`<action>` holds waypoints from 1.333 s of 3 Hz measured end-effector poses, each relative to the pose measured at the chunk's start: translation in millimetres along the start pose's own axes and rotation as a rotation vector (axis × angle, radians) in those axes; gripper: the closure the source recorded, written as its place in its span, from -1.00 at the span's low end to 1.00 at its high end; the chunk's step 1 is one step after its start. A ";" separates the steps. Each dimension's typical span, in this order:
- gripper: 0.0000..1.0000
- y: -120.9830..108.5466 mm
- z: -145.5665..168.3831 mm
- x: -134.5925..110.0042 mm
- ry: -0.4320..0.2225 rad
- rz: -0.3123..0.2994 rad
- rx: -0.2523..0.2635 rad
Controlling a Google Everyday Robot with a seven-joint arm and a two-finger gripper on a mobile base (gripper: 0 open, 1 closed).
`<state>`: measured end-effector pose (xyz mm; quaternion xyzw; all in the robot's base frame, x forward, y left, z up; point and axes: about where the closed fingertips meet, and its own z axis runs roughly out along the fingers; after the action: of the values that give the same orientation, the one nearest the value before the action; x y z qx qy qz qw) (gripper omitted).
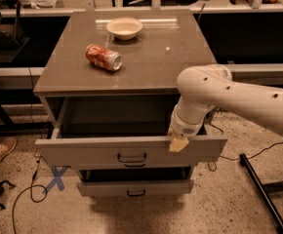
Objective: Open top drawer
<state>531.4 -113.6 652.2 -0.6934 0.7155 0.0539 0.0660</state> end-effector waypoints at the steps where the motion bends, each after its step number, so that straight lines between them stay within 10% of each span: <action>1: 0.00 0.3 0.5 0.0 0.000 0.000 -0.001; 3: -0.99 1.9 2.7 0.2 0.002 -0.002 -0.006; 4: -1.00 2.0 2.8 0.3 0.002 -0.002 -0.007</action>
Offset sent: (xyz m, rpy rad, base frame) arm -0.0003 0.0000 -0.0004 -0.0003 0.0010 0.0004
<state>529.4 -113.3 649.4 -0.6942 0.7149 0.0555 0.0630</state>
